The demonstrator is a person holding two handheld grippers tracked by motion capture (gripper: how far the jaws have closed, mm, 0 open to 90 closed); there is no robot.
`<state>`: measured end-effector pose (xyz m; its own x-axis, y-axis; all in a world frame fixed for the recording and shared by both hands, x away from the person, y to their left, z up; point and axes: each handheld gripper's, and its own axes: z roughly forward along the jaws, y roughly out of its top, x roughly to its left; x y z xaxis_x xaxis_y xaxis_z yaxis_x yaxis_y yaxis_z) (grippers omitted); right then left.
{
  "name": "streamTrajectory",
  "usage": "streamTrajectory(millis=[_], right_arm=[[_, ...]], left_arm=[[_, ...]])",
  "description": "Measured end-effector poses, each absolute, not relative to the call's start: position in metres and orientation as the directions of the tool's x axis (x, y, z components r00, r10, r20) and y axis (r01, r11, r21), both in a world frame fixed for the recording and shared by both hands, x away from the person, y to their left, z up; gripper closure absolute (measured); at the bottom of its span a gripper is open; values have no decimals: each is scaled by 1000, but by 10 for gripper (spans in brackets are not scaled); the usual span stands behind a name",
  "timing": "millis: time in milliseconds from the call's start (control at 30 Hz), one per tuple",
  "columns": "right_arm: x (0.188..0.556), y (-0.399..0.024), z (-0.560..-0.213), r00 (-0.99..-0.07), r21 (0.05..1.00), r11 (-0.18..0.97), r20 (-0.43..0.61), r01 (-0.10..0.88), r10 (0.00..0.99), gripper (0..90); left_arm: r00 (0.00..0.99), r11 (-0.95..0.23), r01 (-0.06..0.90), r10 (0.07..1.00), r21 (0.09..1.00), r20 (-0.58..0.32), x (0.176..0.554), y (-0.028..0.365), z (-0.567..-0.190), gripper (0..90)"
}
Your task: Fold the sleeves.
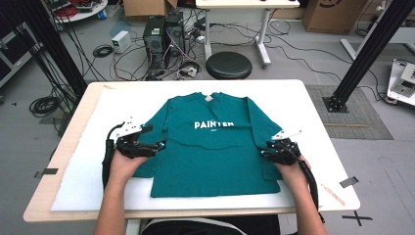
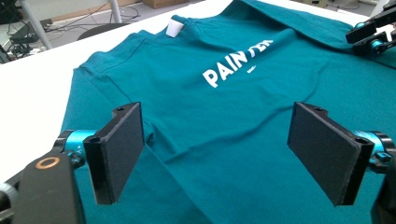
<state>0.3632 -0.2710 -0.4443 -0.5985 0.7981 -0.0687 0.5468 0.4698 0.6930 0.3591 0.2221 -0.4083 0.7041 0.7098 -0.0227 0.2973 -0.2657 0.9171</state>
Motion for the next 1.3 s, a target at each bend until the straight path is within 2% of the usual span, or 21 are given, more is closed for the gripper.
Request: streamTrajectory(millis=[67,400,1100,1300], right_arm=[[362,-271,-443,-592,694,472,-82,543,801,691],[359,-273,-443,-580,704,469,-99,533,809,861],[350,-280,-424,-593,829,326,7,454,805,871],[348,-277,-416,-602,848,317,3,425,798,871]], left_arm=[[704,-267,296,710,917,-21,359,222,-408,188],[701,-265,297,713,917,-21,359,223,-408,189],[688,-251,305,725,919,-30,359,227,-407,188],[680,-249,300,733,921,-24,358,228,-406,188]])
